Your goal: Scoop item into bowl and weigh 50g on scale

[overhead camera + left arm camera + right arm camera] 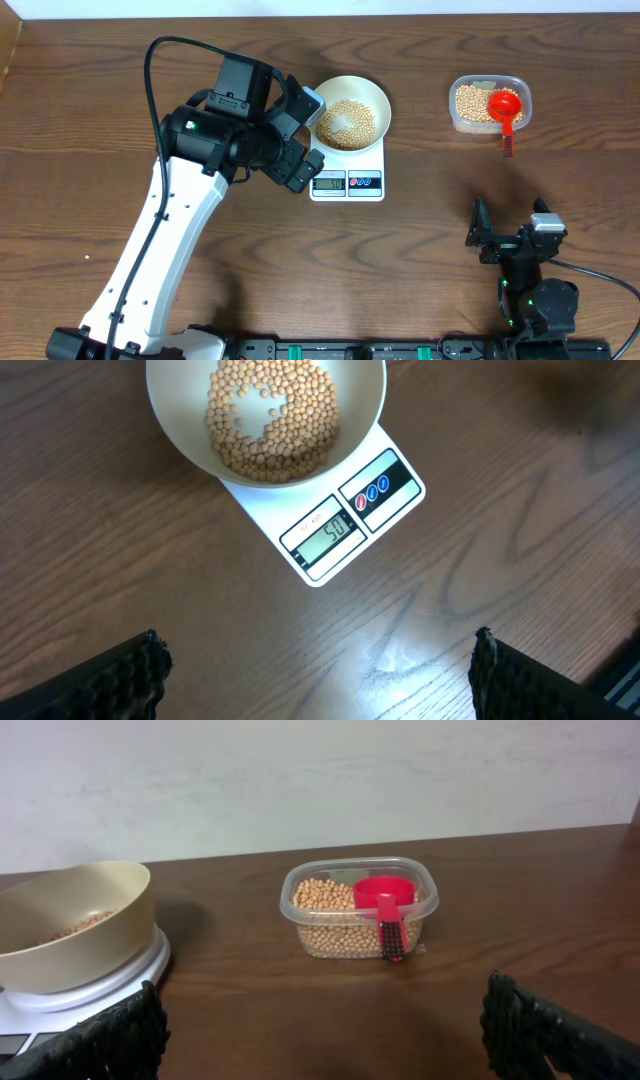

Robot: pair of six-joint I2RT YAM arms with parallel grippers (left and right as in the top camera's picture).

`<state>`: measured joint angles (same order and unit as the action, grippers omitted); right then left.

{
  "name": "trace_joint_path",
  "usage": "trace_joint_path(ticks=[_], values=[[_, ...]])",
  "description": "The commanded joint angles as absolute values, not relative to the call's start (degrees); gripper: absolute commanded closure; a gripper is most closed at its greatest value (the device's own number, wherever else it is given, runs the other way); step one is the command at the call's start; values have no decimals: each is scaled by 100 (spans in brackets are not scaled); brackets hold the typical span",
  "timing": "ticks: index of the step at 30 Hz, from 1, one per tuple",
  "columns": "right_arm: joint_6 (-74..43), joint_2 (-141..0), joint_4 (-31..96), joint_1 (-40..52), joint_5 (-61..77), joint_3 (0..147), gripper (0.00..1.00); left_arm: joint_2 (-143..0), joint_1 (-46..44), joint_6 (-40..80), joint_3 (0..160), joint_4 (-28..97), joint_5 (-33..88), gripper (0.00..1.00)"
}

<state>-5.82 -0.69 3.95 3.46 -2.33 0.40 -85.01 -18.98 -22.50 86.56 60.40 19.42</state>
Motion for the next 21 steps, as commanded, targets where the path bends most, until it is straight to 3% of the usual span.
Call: trace_joint_path(ticks=[1,12,21], values=[[-530,-27,419,384,-200,32,1,-8337,-1907,-2241,8755,6060,1992,2],[-530,-27,419,384,-200,32,1,-7312,-1887,-2244,8674,6018,1828,2],[-530,-27,419,384,-200,32,1,-5826,-1317,-2224,7640,4584,1282,2]])
